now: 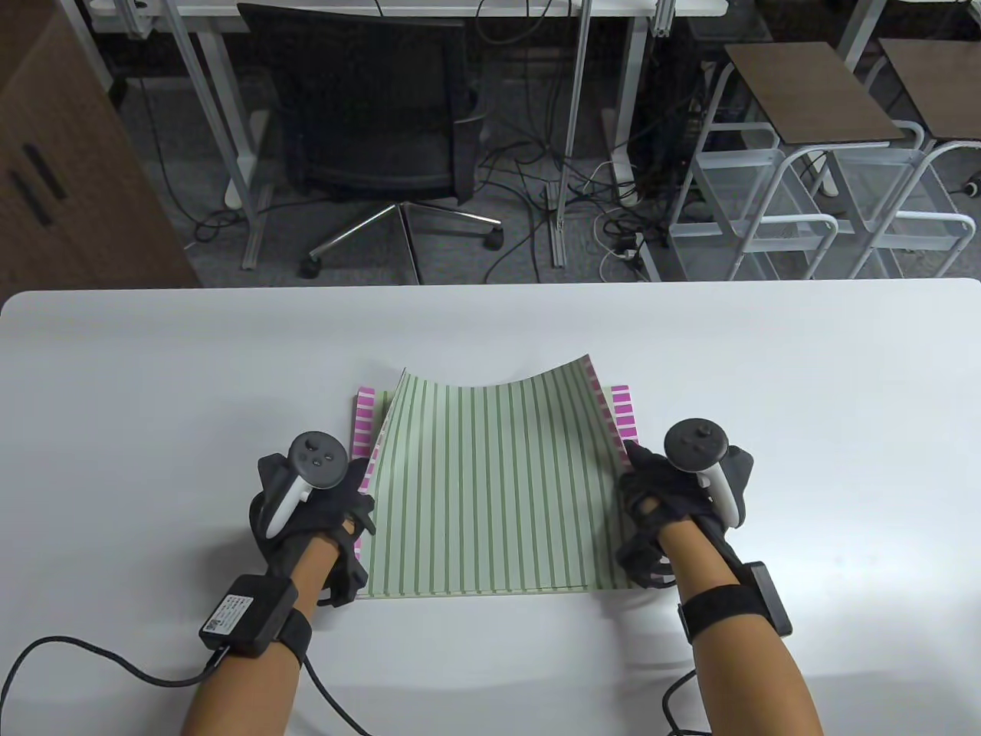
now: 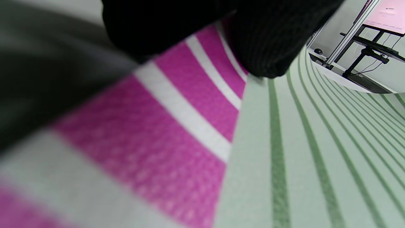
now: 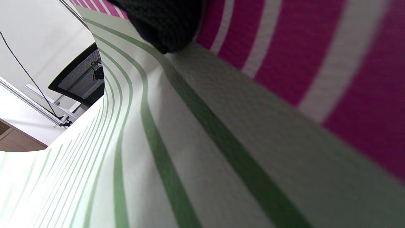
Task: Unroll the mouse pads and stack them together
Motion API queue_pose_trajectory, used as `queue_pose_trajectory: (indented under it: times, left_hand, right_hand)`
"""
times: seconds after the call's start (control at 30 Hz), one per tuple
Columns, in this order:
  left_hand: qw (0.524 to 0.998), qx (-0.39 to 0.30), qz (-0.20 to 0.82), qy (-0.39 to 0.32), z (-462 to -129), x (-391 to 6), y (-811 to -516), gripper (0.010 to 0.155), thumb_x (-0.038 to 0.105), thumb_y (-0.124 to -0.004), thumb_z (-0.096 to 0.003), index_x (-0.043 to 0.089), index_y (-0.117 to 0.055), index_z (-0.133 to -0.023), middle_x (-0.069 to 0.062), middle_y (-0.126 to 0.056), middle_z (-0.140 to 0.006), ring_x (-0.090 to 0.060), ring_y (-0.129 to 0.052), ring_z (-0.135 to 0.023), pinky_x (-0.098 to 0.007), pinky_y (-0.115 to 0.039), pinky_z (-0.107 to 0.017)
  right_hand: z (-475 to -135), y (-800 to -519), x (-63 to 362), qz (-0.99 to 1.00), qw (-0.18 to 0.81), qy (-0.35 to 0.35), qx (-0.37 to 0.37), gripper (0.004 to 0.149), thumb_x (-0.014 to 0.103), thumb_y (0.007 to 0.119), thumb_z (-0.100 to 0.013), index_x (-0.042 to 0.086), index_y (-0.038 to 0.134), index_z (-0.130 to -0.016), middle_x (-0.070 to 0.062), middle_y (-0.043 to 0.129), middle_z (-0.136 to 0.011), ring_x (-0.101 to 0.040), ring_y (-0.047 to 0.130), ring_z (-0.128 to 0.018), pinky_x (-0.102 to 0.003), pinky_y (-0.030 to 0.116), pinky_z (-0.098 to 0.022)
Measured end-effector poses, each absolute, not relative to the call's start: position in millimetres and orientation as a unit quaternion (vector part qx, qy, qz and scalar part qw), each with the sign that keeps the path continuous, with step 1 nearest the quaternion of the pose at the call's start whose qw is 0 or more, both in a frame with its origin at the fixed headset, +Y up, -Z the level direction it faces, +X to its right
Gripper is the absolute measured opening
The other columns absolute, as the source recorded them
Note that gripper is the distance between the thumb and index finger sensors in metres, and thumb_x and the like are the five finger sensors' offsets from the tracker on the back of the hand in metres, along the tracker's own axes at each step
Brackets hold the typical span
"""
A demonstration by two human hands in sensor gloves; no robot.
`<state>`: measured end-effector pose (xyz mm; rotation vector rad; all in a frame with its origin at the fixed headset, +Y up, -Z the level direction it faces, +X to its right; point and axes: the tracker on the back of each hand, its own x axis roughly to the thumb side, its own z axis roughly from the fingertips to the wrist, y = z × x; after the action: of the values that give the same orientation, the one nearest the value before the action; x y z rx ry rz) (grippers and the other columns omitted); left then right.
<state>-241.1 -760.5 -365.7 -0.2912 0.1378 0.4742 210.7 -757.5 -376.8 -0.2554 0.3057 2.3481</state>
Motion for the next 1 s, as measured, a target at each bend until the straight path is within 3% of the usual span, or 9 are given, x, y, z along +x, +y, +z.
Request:
queue_pose_trajectory:
  times: [1.0]
  left_hand:
    - [0.966,-0.145,0.203,0.072,-360.8,-242.0,-758.8,0.064,0.035,-0.094,-0.0440,0.022,-0.069,-0.101,-0.005,-0.091,-0.076,-0.019,-0.101,-0.048,-0.048,-0.077,-0.057]
  right_hand:
    - [-373.1,-758.3,213.7,0.925,0.337,0.136,-0.114,0.061,0.022,0.088,-0.039,0.020,0.065,-0.095,-0.010,0.084,-0.074,-0.028,0.099,-0.047,-0.043,0.085,-0.034]
